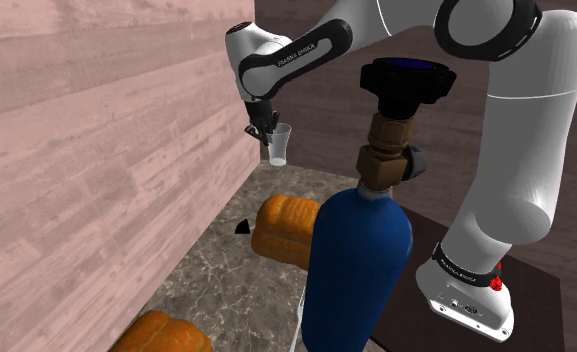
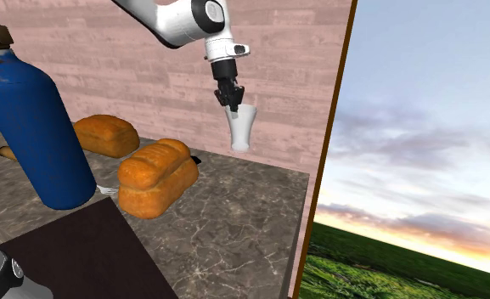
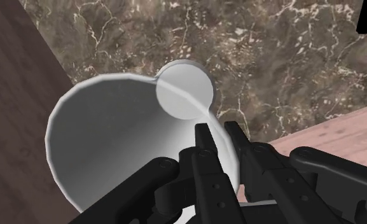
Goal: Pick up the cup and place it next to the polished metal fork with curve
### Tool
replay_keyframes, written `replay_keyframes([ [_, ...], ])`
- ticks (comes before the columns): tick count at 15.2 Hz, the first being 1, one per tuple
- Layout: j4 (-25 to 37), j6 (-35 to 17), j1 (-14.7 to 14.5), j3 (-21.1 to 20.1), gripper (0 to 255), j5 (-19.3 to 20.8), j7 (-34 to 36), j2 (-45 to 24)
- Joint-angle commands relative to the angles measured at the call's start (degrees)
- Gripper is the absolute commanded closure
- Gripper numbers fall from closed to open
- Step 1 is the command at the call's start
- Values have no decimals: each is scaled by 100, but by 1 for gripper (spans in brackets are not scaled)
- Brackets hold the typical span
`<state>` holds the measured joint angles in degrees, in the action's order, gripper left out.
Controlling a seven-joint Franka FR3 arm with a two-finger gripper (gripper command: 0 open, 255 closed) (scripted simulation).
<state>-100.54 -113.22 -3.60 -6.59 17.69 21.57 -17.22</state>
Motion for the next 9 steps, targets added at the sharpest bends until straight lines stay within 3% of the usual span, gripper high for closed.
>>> replay_keyframes([
  [1,86,130,-4,-7,255,-21,-34,47],
  [9,480,664,-12,-26,255,-94,-181,207],
])
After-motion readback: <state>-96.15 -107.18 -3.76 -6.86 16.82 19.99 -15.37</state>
